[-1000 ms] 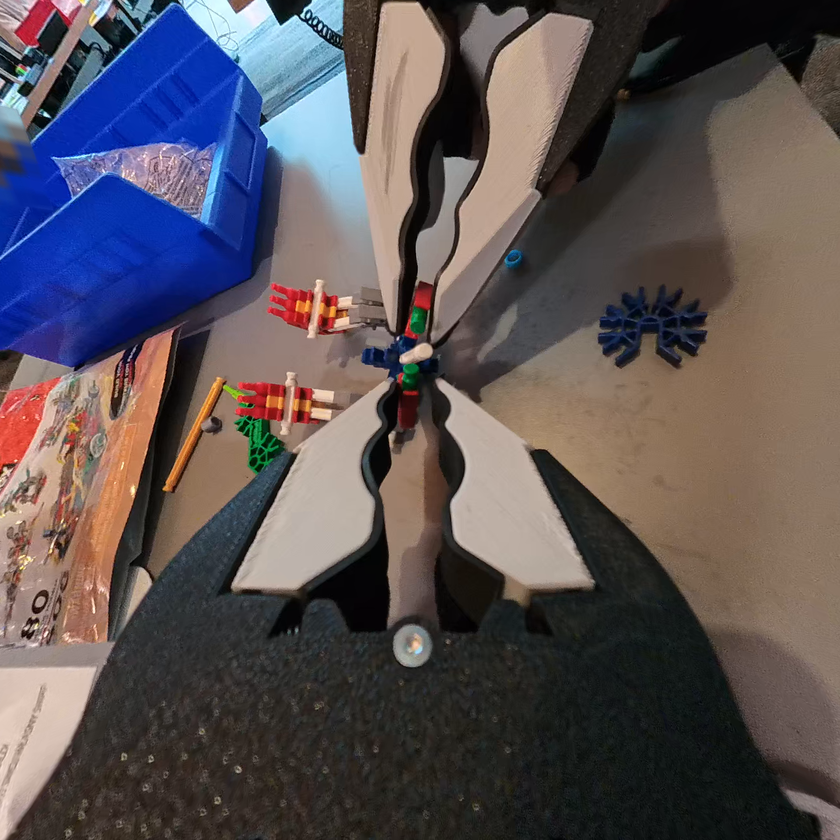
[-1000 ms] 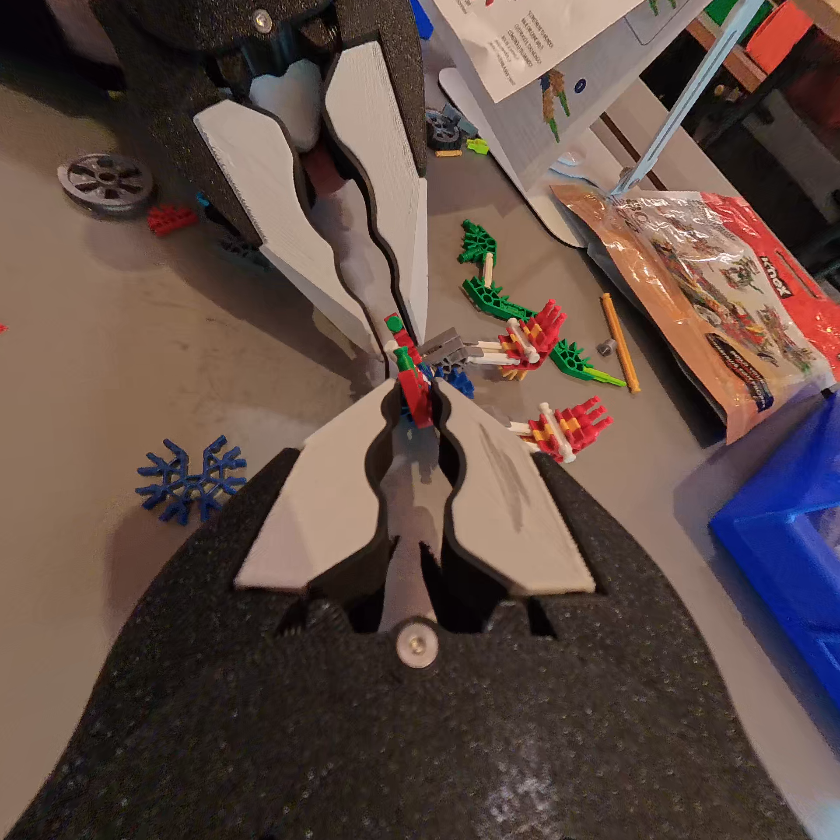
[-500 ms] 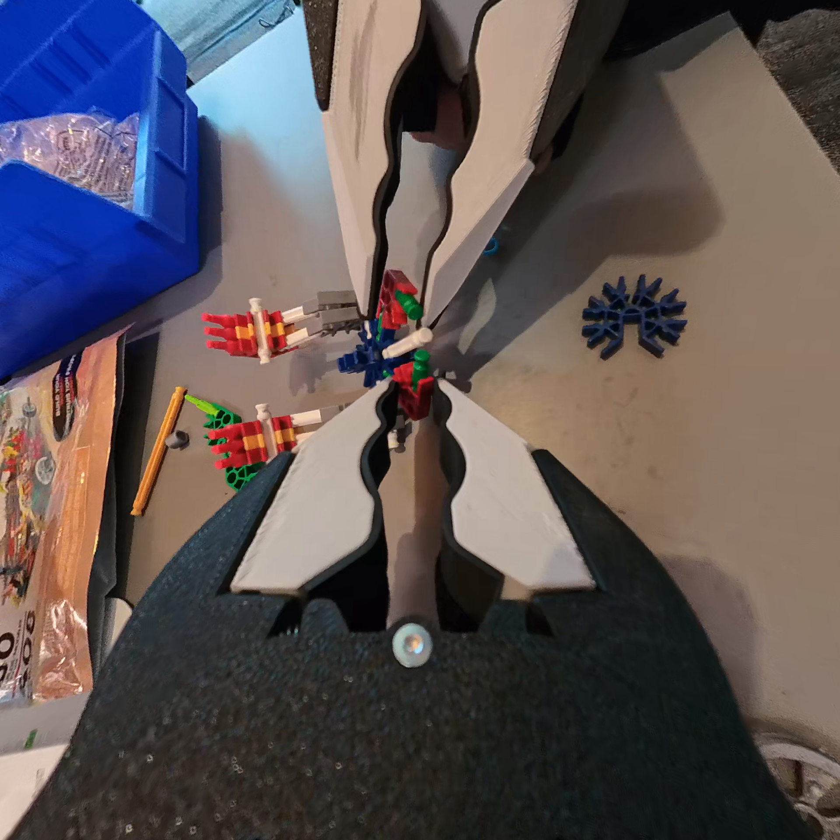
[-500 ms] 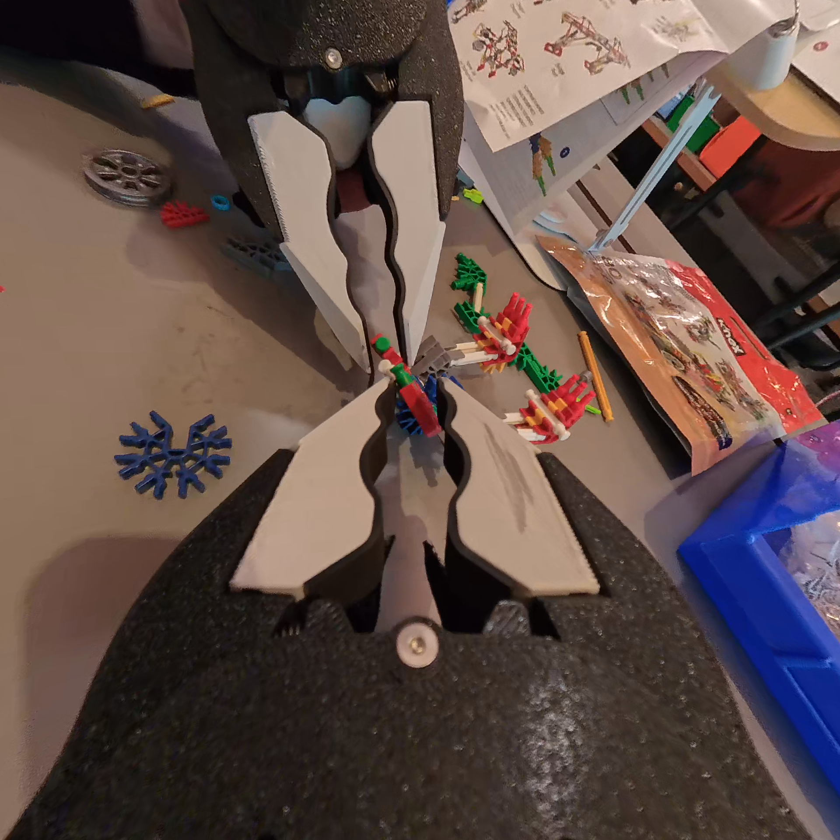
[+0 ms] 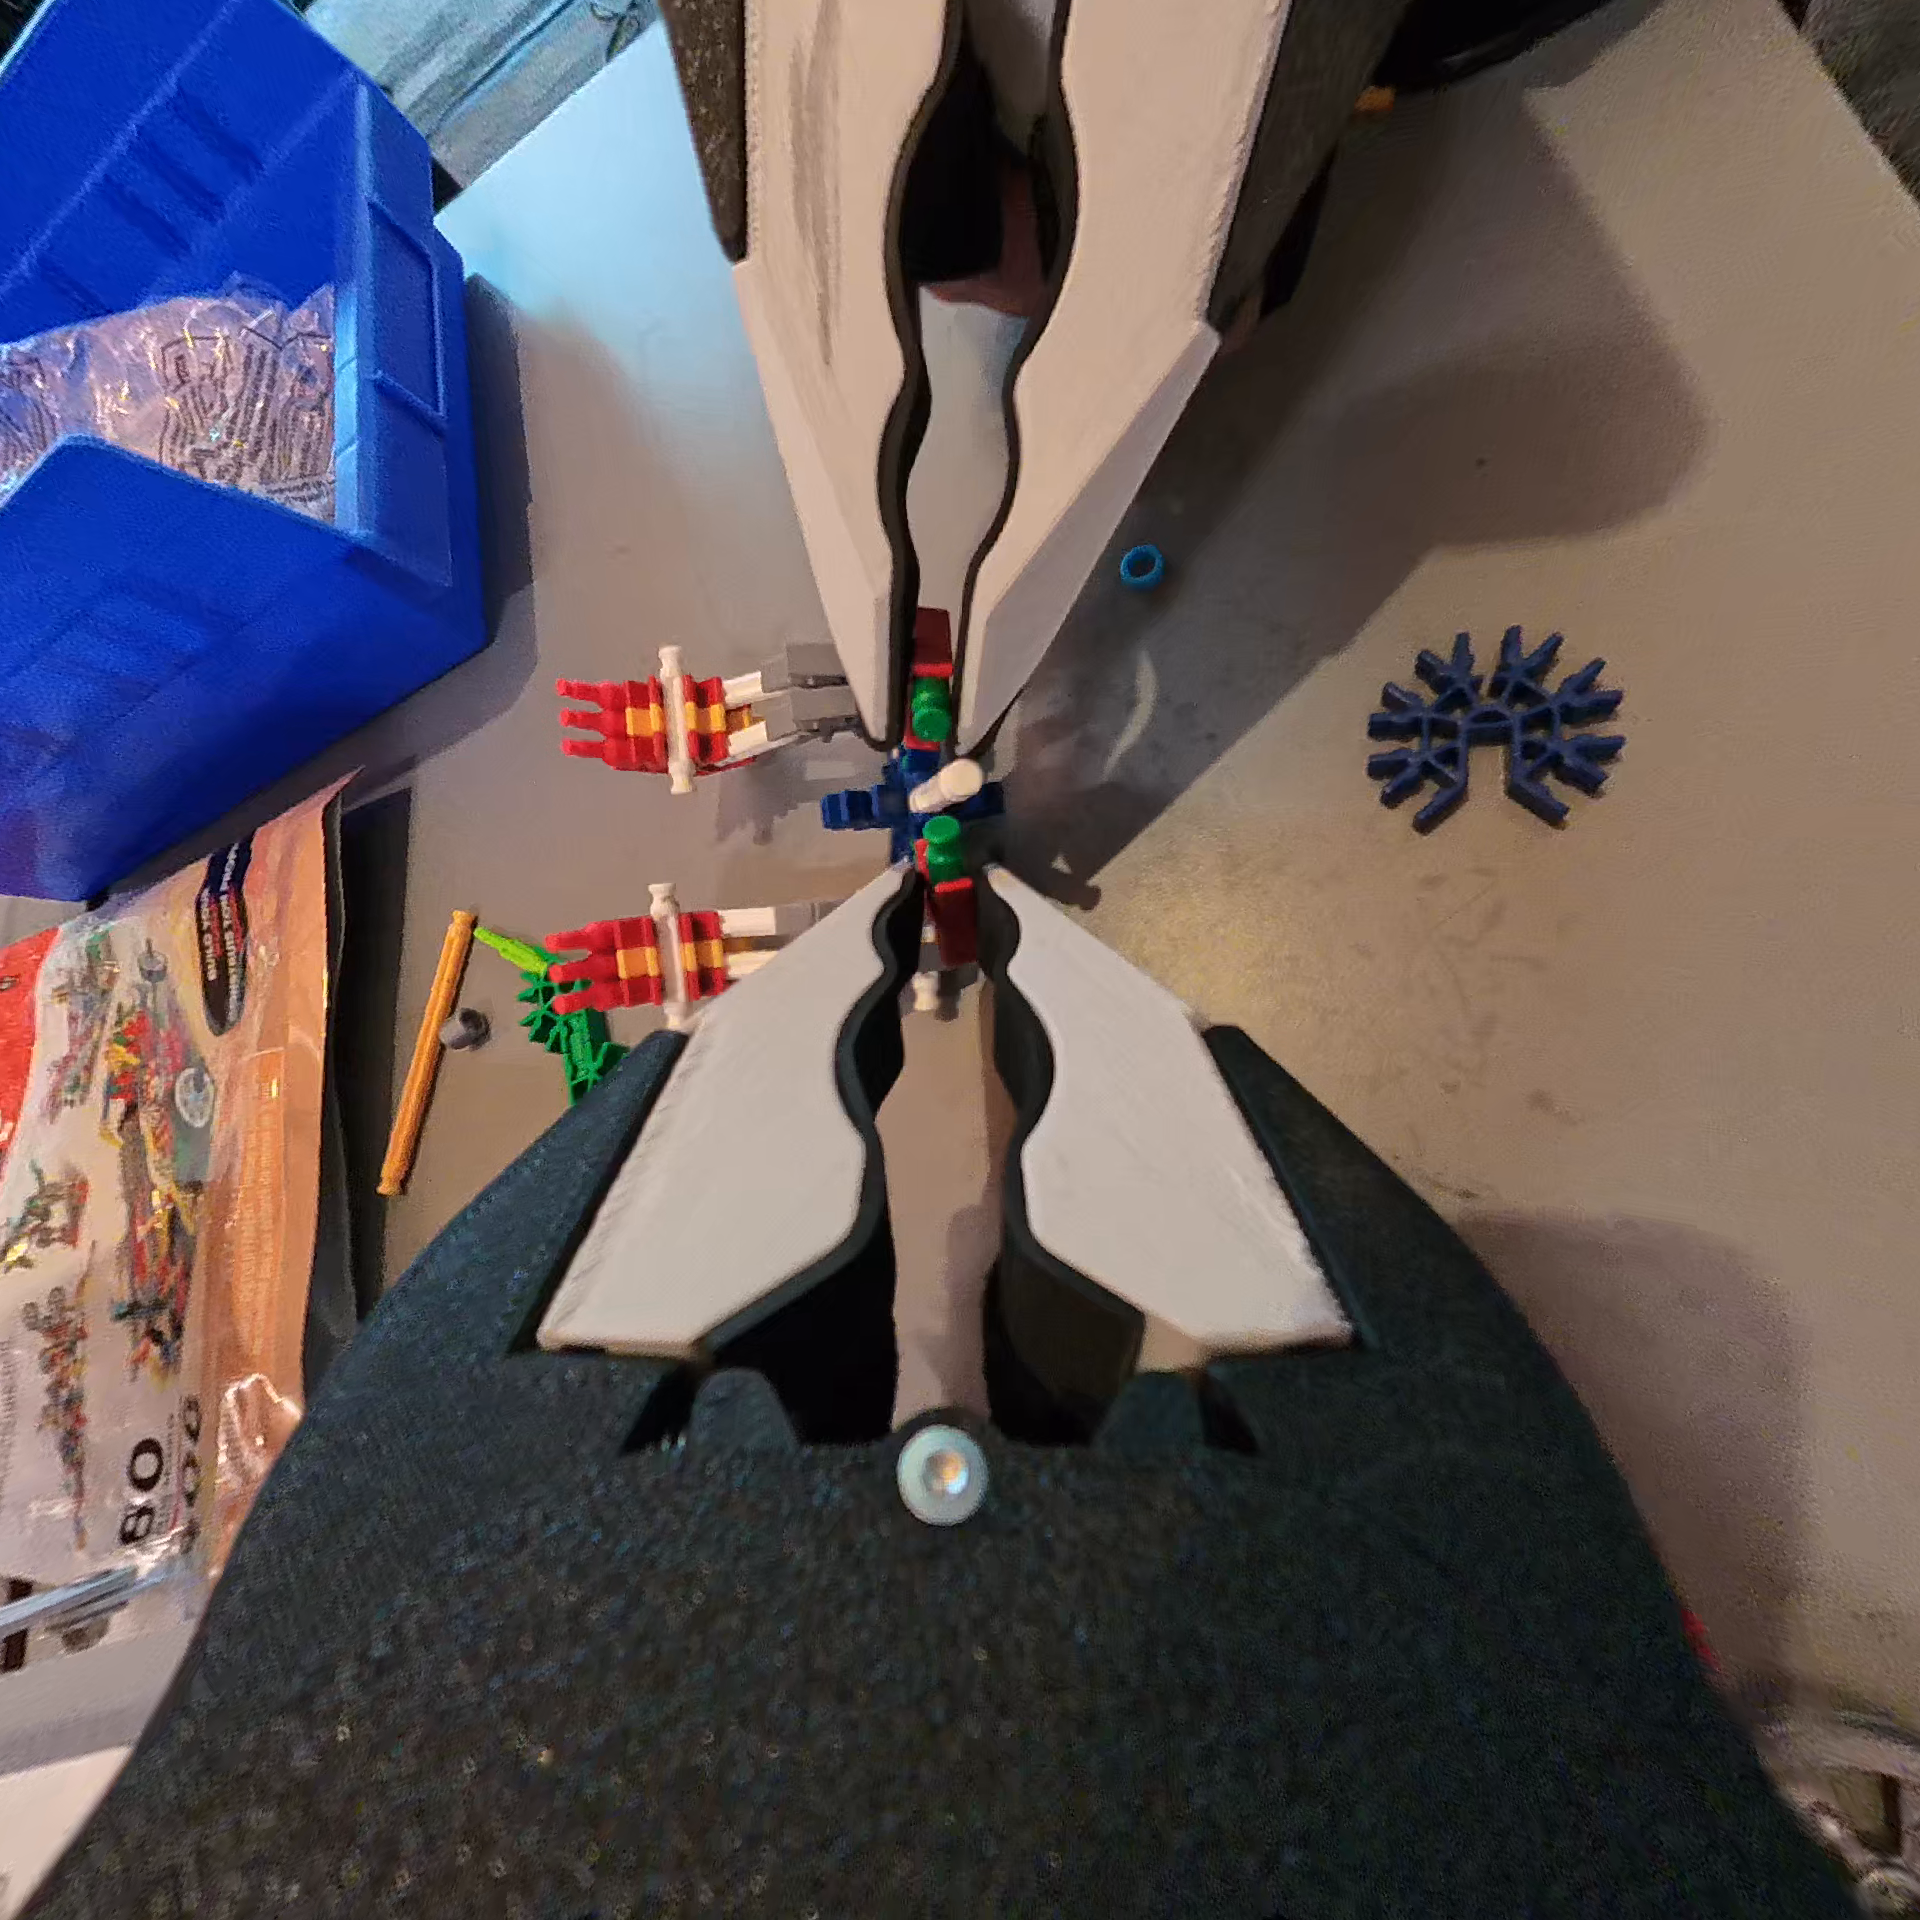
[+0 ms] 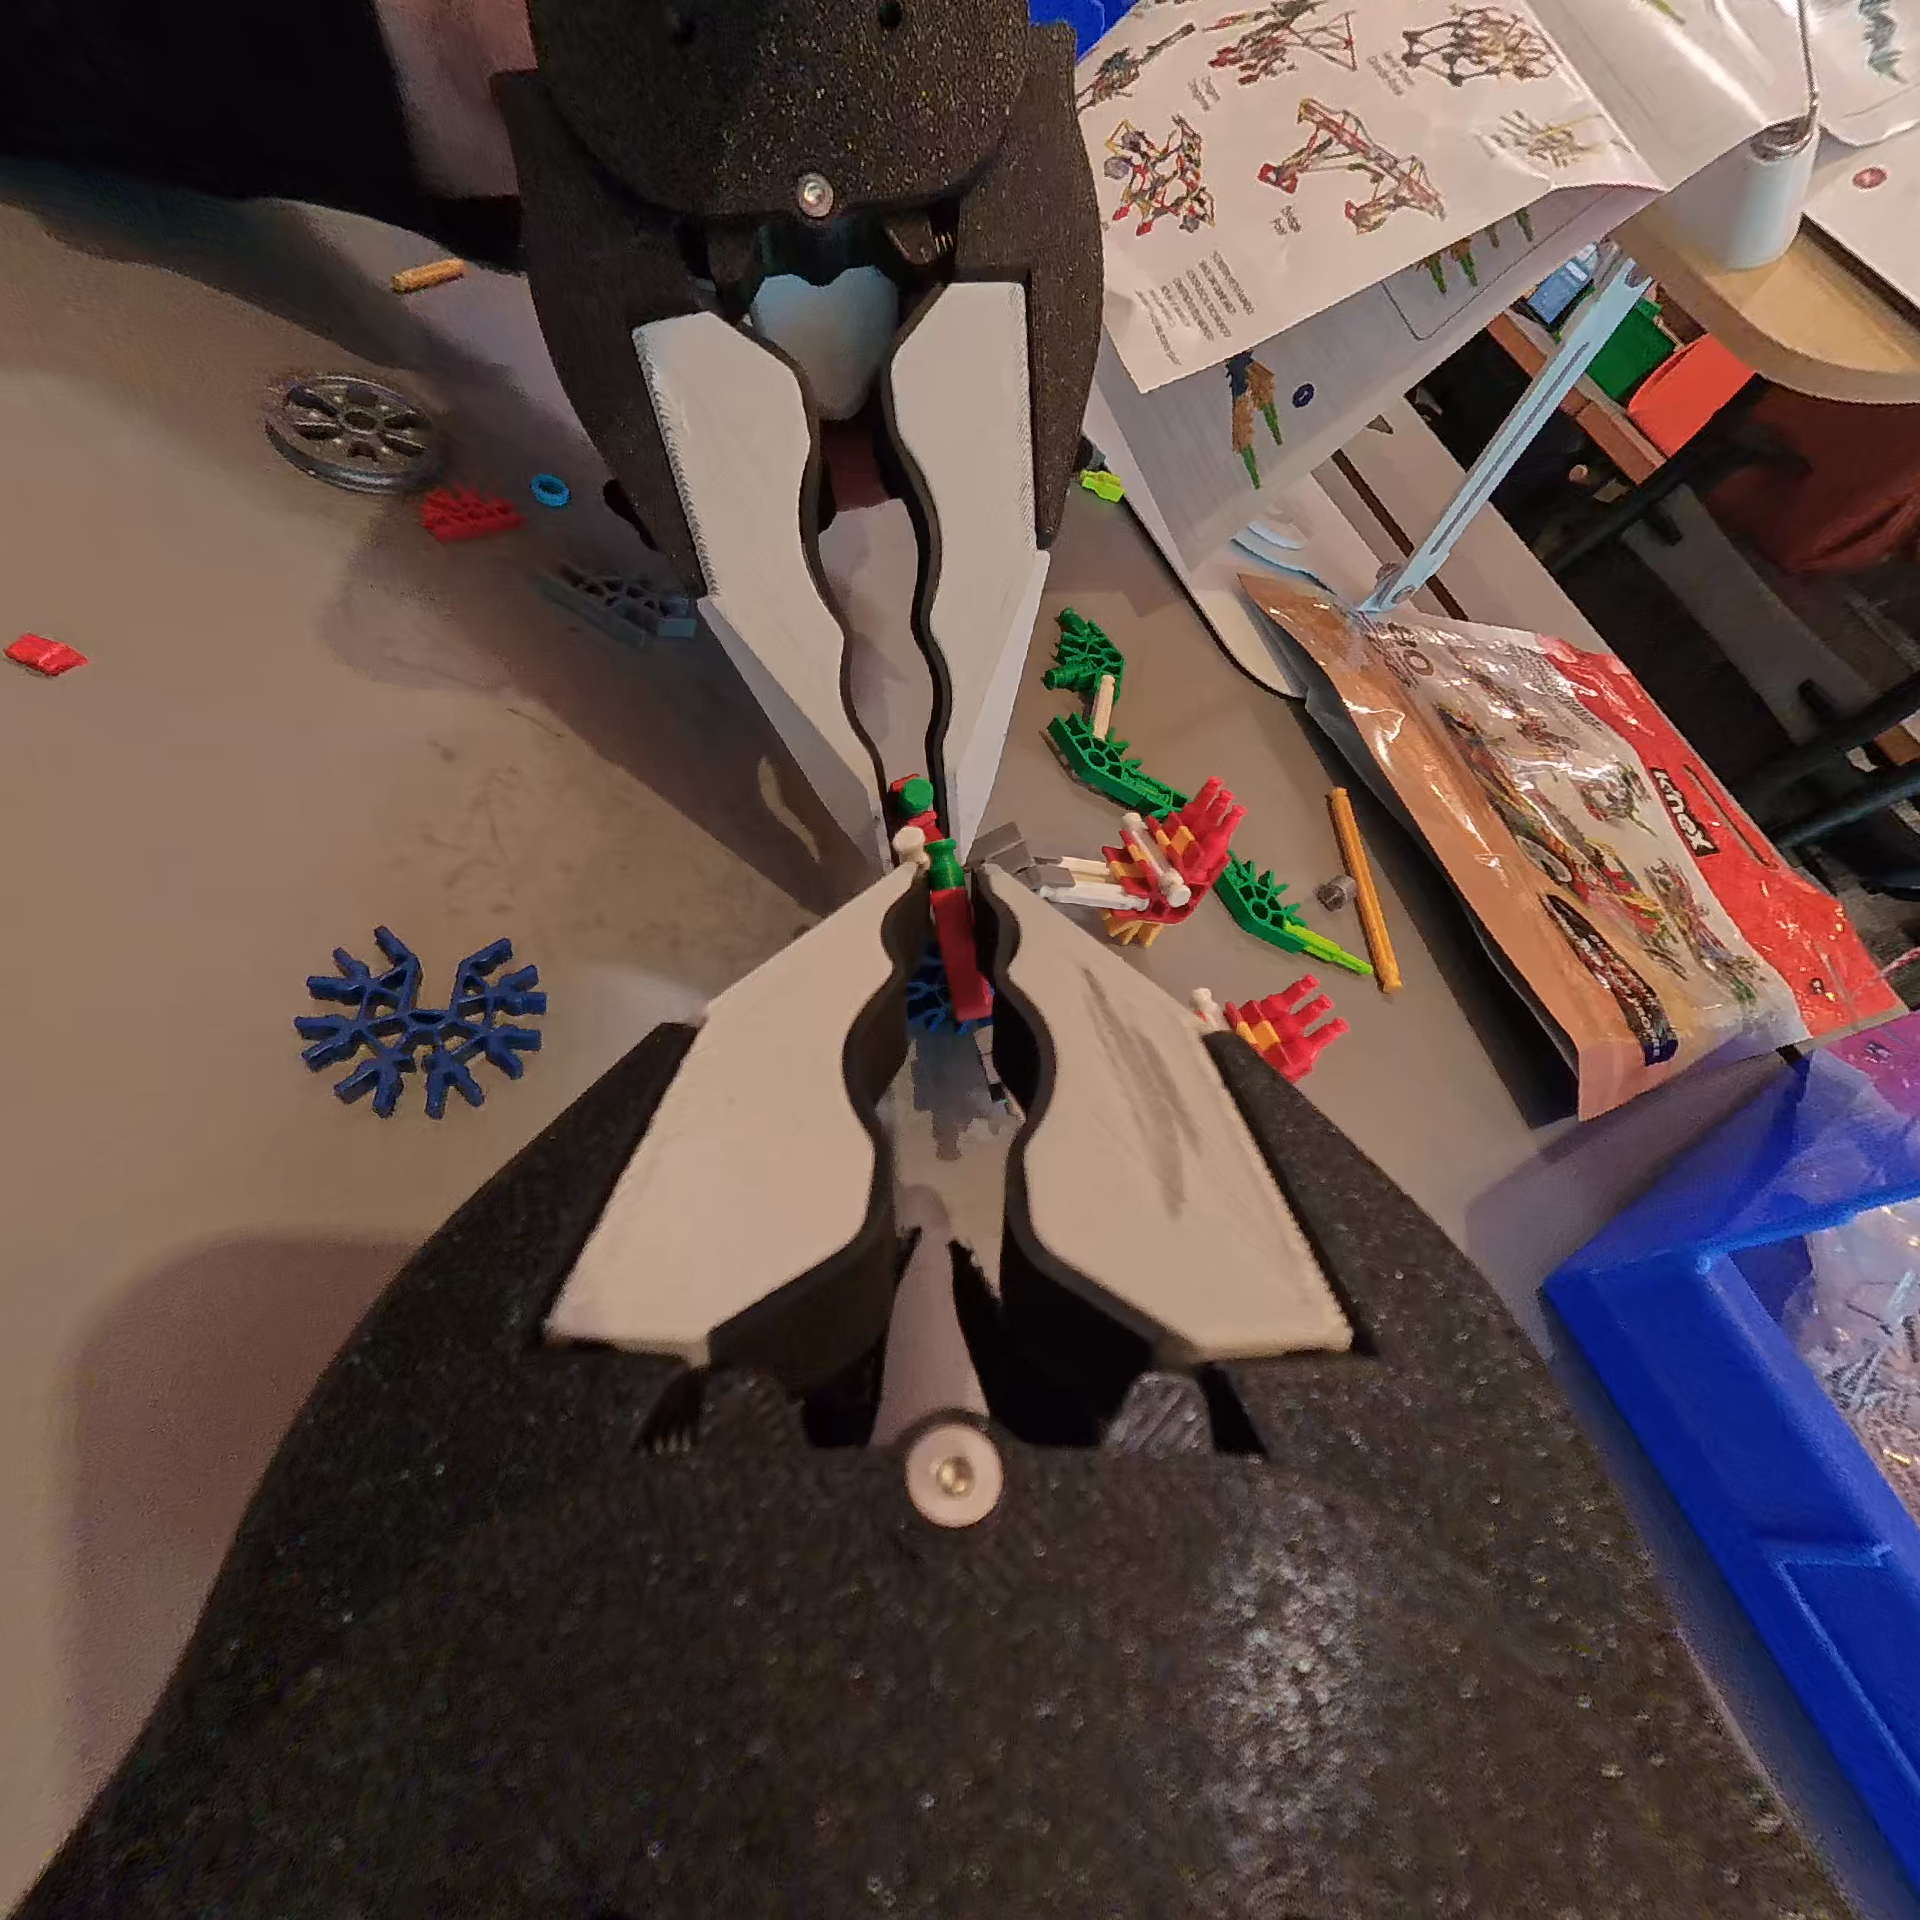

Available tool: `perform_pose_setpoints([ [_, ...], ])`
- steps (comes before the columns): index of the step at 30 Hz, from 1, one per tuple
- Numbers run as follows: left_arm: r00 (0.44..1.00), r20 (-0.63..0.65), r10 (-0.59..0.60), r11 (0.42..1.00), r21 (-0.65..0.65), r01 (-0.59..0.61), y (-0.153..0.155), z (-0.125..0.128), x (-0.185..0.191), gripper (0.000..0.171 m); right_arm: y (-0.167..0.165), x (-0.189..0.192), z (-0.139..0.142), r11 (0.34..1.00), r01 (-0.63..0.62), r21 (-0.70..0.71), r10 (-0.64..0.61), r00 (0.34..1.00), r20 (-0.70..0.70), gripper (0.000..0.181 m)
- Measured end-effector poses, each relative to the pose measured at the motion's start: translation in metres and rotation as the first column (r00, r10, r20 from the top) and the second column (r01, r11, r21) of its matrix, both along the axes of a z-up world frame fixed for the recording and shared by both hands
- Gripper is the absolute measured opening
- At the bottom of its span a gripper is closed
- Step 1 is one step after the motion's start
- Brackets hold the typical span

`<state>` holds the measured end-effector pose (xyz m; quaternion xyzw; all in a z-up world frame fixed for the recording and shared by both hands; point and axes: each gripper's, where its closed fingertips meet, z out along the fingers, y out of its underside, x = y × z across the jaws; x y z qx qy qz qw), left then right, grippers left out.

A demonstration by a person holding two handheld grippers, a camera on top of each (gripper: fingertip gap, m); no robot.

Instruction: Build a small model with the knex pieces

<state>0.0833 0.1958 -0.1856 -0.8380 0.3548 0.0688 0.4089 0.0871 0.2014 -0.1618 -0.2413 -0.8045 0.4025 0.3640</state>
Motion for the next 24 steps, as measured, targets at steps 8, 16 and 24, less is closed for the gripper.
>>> perform_pose_setpoints([
  [8, 0.990, -0.142, 0.008, 0.998, -0.066, -0.017, -0.001, -0.016, -0.007, 0.016, 0.003, -0.003, -0.002, 0.999, 0.018, 0.035, -0.018, 1.000, -0.008, 0.008],
  [16, 0.985, -0.170, 0.015, 0.998, -0.050, -0.023, 0.001, -0.017, -0.009, 0.022, 0.004, -0.005, -0.005, 0.999, 0.027, 0.041, -0.027, 1.000, -0.006, 0.012],
  [24, 0.983, -0.174, 0.050, 0.999, 0.011, -0.048, 0.002, -0.001, -0.010, 0.040, 0.006, -0.006, -0.009, 0.999, 0.036, 0.029, -0.036, 0.999, 0.011, 0.016],
])
